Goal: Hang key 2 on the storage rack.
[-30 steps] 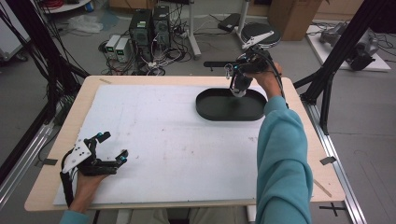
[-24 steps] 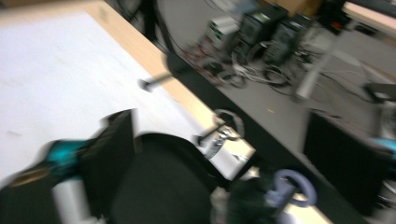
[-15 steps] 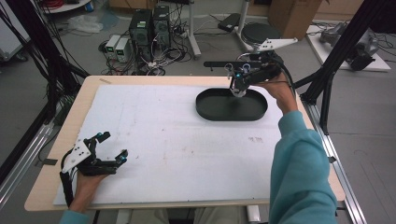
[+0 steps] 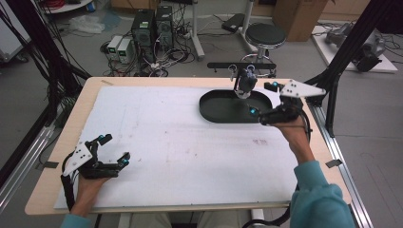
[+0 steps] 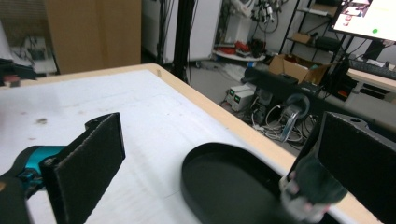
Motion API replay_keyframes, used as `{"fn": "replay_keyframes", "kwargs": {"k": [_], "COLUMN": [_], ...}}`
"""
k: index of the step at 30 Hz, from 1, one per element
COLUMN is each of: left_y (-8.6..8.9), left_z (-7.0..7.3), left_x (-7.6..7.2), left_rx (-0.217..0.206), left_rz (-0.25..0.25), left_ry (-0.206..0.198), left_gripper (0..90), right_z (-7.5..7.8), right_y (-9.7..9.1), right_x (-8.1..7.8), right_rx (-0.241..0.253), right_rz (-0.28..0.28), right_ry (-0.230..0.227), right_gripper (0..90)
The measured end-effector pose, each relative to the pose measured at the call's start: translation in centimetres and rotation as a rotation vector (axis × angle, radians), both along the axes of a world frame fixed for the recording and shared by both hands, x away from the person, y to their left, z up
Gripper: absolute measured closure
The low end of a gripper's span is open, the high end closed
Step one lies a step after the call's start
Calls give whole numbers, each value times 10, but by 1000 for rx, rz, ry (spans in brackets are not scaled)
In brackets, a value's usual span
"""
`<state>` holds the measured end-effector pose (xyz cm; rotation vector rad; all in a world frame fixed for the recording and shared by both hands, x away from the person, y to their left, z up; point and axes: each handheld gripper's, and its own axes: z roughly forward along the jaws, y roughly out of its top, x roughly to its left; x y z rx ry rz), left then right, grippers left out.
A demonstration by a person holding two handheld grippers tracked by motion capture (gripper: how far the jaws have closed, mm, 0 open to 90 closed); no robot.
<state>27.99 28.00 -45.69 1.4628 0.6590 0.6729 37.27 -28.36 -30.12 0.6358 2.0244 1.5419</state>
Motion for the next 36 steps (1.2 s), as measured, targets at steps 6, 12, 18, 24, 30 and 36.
{"fn": "replay_keyframes", "kwargs": {"k": [6,12,18,24,30,36], "left_y": [0,1,1,1,1,1], "left_z": [0,0,-1,-1,-1,-1], "left_x": [0,-1,-2,-3,-3,-3], "left_rx": [-2,-2,-13,-10,-9,-15], "left_rz": [5,8,13,14,17,19], "left_ry": [-4,-7,-20,-24,-26,-30], "left_gripper": [17,17,17,17,17,17], "right_z": [-42,-92,-122,-139,-151,-155], "right_y": [-12,-21,-29,-36,-35,-38], "right_x": [-33,-52,-64,-71,-70,-70], "right_rx": [28,65,98,139,141,169], "right_rz": [-44,-88,-137,-167,-158,-176], "right_ry": [-20,-21,-68,-101,-82,-66], "right_gripper": [6,6,6,6,6,6]}}
